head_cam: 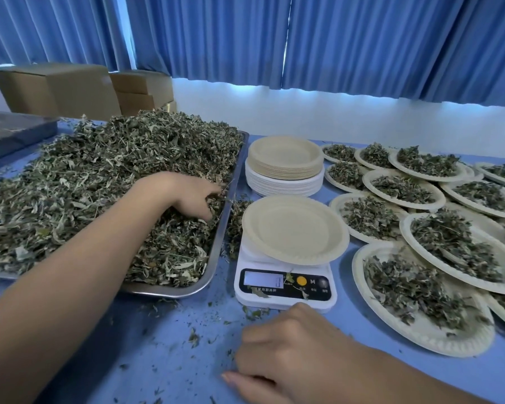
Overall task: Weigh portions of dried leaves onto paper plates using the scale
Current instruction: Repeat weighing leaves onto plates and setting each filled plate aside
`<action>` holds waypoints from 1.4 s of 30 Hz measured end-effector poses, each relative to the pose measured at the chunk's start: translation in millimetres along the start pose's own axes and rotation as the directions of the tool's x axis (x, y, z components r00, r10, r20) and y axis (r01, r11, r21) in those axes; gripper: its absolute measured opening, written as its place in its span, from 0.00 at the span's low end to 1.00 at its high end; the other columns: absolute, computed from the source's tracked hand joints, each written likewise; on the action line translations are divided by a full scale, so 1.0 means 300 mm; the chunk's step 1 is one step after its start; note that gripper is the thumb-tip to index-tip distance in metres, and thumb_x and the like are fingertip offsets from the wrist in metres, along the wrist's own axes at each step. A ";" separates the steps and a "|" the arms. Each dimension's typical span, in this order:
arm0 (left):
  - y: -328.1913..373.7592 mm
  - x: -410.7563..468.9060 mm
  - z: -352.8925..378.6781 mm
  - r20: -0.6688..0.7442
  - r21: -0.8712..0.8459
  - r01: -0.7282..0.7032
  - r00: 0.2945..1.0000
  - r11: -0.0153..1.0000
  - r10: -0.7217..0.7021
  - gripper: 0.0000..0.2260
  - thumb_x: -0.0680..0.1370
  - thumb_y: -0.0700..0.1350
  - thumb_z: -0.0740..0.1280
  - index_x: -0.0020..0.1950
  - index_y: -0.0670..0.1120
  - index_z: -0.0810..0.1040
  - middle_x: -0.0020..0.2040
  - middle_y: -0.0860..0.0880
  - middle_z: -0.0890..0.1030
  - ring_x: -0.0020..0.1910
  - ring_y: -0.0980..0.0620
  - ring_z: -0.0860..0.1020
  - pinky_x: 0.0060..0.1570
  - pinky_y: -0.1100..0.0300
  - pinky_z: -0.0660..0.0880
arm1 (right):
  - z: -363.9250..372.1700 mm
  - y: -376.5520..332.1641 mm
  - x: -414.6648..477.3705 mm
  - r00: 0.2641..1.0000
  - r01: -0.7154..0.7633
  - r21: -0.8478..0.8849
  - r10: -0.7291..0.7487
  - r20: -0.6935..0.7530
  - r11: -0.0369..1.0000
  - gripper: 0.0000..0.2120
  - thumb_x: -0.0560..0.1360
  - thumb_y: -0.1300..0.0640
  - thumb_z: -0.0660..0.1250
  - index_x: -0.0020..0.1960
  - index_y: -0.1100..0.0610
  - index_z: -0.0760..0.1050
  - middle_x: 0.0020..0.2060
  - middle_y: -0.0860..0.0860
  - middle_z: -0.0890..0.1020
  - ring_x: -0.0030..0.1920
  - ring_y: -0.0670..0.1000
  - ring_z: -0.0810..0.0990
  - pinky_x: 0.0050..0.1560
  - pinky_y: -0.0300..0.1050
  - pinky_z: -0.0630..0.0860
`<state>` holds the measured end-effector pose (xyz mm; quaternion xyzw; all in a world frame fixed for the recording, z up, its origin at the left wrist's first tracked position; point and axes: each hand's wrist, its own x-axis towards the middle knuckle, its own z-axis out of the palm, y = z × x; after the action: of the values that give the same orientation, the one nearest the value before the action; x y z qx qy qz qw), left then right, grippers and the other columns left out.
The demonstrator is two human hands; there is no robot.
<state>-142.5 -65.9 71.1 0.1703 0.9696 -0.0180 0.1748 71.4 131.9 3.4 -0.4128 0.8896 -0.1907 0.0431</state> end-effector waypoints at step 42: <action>0.315 -0.062 0.060 -0.554 -0.517 -0.529 0.806 0.673 0.207 0.23 0.75 0.50 0.76 0.68 0.45 0.78 0.66 0.50 0.80 0.67 0.51 0.76 0.71 0.51 0.69 | -0.003 -0.002 -0.001 0.981 0.064 -0.264 -0.109 -0.159 0.962 0.19 0.85 0.45 0.61 0.38 0.46 0.59 0.32 0.46 0.61 0.30 0.50 0.59 0.30 0.45 0.57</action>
<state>-88.4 15.4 63.0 0.2959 0.8692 0.3961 -0.0070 71.7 132.1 4.5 -0.4353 0.8884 -0.1099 -0.0962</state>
